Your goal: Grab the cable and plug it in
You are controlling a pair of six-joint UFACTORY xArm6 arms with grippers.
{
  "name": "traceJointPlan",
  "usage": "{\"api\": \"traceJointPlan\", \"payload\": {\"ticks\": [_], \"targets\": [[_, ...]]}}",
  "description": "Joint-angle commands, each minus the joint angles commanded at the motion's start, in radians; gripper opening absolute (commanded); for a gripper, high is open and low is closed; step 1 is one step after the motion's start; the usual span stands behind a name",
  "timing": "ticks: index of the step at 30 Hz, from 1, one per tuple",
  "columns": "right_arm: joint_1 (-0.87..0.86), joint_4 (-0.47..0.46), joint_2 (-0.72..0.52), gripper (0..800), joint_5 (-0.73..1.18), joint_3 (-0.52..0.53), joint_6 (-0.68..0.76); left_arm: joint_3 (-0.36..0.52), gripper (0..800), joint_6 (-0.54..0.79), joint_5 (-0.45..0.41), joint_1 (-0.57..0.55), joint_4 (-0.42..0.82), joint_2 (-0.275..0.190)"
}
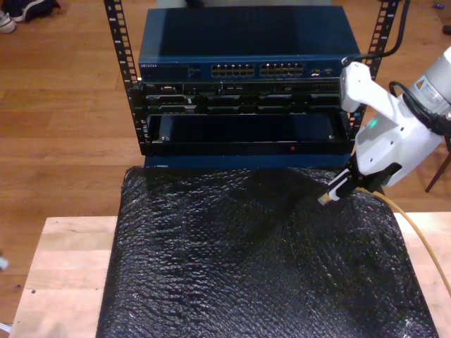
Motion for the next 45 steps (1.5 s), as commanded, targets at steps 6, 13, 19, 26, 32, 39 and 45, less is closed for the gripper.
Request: {"api": "traceJointPlan", "payload": {"ticks": [6,13,19,26,32,39,45], "targets": [[0.000,0.000,0.008,0,0.000,0.000,0.002,0.127,799,0.114,-0.005,0.092,0.083,-0.058],[0.000,0.000,0.023,0,0.000,0.000,0.002,0.221,799,0.238,-0.026,0.233,0.153,-0.083],[0.000,0.000,0.023,0,0.000,0.002,0.002,0.295,799,0.322,-0.103,0.341,0.212,-0.084],[0.000,0.000,0.023,0,0.000,0.006,0.002,0.354,800,0.373,-0.152,0.411,0.250,-0.091],[0.000,-0.002,0.023,0,0.002,0.009,0.002,0.413,800,0.388,-0.183,0.427,0.267,-0.138],[-0.002,-0.003,0.021,0,0.006,0.011,0.002,0.537,800,0.402,-0.292,0.427,0.270,-0.209],[-0.002,-0.005,0.021,0,0.006,0.011,0.000,0.548,800,0.440,-0.301,0.439,0.272,-0.213]]}}
